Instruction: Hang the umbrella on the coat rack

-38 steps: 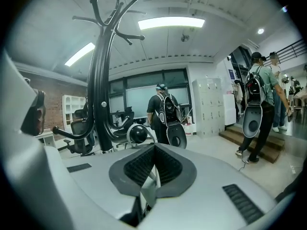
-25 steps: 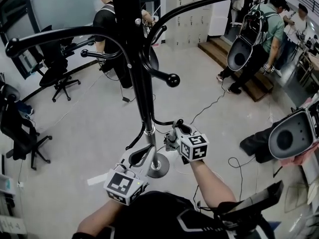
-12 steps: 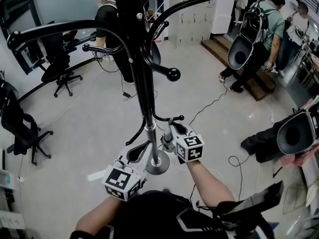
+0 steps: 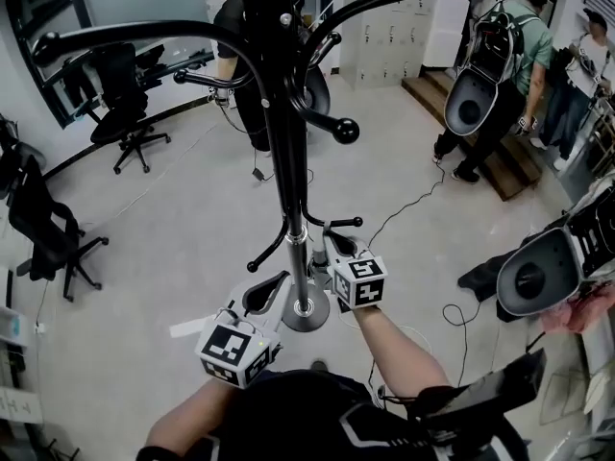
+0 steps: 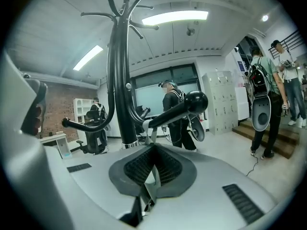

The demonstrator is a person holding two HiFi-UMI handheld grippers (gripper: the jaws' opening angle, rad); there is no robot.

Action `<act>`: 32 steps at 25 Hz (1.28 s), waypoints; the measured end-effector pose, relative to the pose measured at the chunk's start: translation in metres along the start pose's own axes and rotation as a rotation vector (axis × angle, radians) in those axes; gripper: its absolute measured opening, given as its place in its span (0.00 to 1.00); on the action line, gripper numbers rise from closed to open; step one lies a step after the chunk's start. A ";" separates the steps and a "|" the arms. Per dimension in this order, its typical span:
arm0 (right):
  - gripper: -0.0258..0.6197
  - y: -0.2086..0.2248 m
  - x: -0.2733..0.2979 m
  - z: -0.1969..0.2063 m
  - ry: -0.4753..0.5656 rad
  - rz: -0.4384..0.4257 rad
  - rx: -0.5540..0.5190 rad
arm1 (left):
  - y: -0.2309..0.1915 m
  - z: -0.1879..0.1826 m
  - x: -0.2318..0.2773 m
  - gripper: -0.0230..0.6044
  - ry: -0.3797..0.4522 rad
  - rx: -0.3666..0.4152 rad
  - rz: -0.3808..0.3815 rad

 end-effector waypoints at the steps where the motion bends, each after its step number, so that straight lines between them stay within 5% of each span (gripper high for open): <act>1: 0.05 -0.002 0.003 -0.001 0.003 0.001 0.003 | -0.003 0.001 -0.003 0.06 0.000 -0.002 -0.003; 10: 0.05 -0.003 0.012 0.002 0.036 0.015 -0.041 | -0.015 0.015 -0.011 0.06 -0.012 -0.052 -0.005; 20: 0.05 -0.010 -0.004 0.006 0.009 0.122 -0.038 | -0.023 0.011 -0.022 0.06 -0.018 -0.028 0.061; 32: 0.05 -0.089 -0.080 -0.018 0.111 0.116 -0.042 | -0.056 0.018 -0.046 0.06 0.022 -0.007 0.108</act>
Point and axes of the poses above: the fingertips, and each gripper's own axes: x forward along the fingers, y to its right, z out of its underside, the point moved 1 cm from there along -x, backward along the fingers, and after that the axes turned 14 degrees about -y, right-handed, at the moved point
